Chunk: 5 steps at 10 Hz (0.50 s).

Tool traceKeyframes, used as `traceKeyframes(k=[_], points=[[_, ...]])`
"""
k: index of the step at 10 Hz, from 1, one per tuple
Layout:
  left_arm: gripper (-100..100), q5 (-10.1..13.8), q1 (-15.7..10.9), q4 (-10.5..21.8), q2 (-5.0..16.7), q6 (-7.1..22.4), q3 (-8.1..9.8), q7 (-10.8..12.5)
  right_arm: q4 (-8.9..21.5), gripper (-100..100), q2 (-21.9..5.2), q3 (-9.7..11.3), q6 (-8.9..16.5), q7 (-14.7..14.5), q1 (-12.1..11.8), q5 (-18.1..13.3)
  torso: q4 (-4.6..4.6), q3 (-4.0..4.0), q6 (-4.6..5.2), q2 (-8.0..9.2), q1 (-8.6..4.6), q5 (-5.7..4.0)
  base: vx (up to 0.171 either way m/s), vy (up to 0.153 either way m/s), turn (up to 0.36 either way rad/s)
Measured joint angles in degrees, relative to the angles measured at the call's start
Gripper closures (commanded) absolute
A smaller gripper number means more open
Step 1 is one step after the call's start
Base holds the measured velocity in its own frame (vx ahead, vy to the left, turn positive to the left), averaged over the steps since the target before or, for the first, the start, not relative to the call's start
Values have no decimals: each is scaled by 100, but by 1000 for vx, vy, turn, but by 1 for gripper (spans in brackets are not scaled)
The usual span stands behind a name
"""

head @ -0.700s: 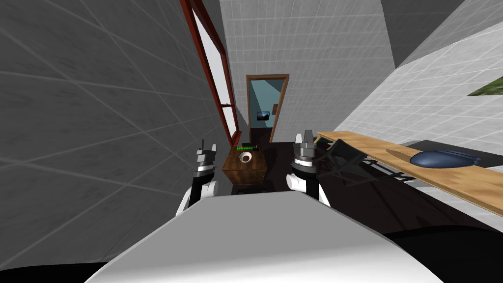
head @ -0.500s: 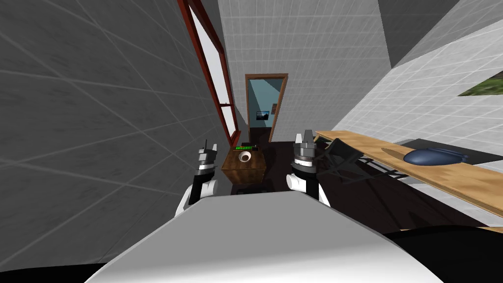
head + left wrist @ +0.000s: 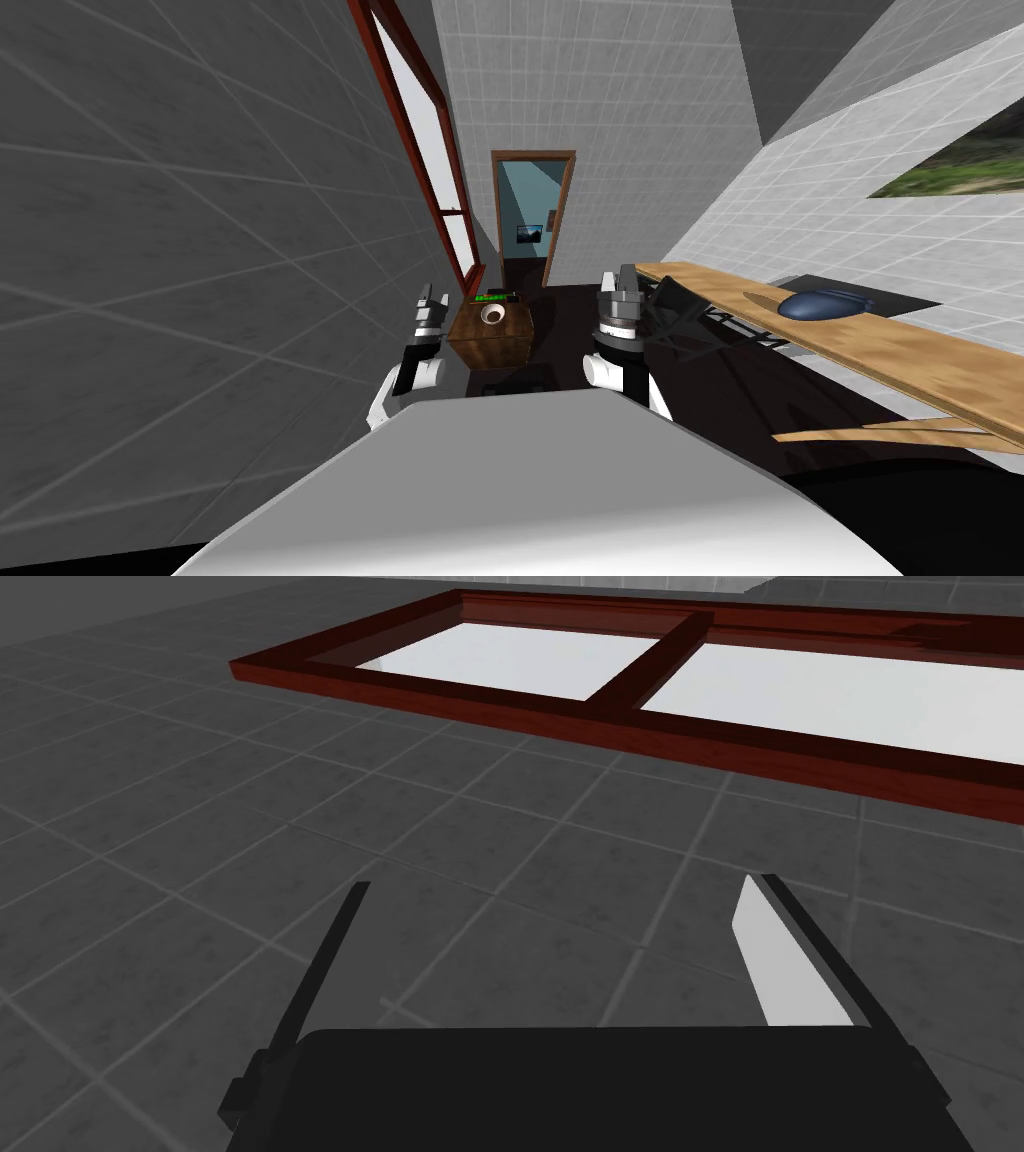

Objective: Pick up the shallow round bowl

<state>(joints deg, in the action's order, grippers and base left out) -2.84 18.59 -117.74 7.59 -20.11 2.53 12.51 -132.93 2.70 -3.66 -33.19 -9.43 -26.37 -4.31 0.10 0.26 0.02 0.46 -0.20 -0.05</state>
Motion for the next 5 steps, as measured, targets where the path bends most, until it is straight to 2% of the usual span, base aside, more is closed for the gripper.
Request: traceKeyframes(k=[2,4,5], points=[[-100,158,-410,350,129,362,55,133,0,0,0,0,0,0,0,0,0,-1,0,-2,3,1,-105,-43,-63],[-100,252,-577,591,182,520,68,219,0,0,0,0,0,0,-1,0,-3,-7,-1,-14,9,2,-89,-40,-77],[-100,312,-769,823,182,639,67,260,0,0,0,0,0,0,0,0,-2,-6,0,-11,4,1,-79,-42,-44]])
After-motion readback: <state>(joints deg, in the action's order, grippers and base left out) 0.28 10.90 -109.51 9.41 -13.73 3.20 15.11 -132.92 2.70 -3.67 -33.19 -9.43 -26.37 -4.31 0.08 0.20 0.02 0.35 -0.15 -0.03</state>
